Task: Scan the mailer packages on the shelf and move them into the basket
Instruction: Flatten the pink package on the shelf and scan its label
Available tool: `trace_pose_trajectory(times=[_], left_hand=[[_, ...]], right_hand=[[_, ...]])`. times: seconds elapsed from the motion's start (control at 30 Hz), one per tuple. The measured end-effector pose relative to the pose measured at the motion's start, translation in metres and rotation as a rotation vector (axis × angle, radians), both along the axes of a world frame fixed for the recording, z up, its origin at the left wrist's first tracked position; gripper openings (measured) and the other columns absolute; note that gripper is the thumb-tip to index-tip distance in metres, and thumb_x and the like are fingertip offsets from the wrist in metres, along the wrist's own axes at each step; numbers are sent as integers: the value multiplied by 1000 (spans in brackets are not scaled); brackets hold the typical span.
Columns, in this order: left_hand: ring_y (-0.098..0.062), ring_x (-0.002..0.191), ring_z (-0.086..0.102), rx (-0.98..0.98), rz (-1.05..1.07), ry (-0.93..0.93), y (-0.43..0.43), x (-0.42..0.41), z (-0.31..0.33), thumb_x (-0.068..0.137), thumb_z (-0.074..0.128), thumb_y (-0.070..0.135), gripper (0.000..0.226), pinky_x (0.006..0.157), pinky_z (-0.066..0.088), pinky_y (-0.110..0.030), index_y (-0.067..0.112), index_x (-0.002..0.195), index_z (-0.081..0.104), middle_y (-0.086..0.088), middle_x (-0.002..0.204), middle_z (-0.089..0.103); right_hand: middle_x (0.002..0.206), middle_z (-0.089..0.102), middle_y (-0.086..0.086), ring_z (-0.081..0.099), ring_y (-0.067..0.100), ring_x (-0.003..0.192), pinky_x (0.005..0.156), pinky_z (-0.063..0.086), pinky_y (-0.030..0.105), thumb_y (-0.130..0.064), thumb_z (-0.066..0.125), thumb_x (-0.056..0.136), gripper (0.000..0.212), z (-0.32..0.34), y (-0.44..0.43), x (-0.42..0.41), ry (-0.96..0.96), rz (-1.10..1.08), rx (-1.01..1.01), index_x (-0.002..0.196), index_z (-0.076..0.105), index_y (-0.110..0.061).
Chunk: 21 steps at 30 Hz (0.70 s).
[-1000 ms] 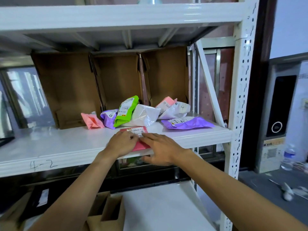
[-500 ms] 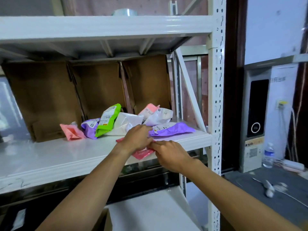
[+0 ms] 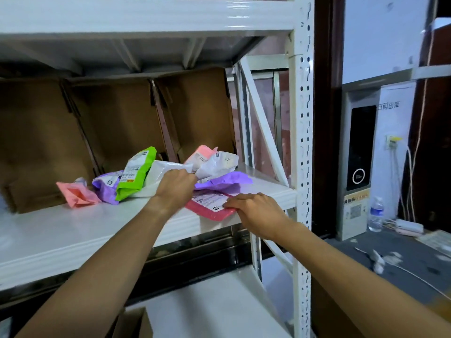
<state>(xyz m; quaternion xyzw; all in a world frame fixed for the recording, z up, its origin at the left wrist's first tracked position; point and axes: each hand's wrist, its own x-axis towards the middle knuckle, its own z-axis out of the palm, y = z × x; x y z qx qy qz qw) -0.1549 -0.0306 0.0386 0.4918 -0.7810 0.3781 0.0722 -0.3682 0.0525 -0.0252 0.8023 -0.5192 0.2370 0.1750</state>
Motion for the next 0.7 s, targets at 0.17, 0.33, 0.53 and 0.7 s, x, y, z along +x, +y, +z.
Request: trace_pose_trajectory(times=[0.17,0.33,0.53,0.7], left_hand=[[-33,44,57,-42,-34,-6,0,35,-10,45,86,3,26,41,42,-30,14,60,68,-11,50,59],[-33,48,60,-58,-43,-81,10,53,-12,54,74,0,18,44,39,-31,15,63,69,-9,55,63],[-32,54,64,-46,-51,21,0,88,-31,49,76,-2,34,41,36,-28,21,74,75,-2,60,66],[-37,60,66,-21,-49,293,-2,91,-43,54,73,-5,38,46,48,-34,24,78,78,-6,68,72]], right_hand=[[131,65,-5,66,27,105,87,52,39,-20,42,99,41,-2,-6,-27,-3,-106,-4,131,62,-37],[109,71,1,68,27,90,78,53,37,-17,40,95,37,5,-17,-42,0,-344,31,117,67,-31],[109,66,7,61,30,102,106,35,46,-28,27,94,37,21,-25,-47,26,-444,206,98,62,-16],[89,57,8,58,29,86,95,44,45,-41,19,97,51,37,-36,-34,-274,-414,131,80,56,-11]])
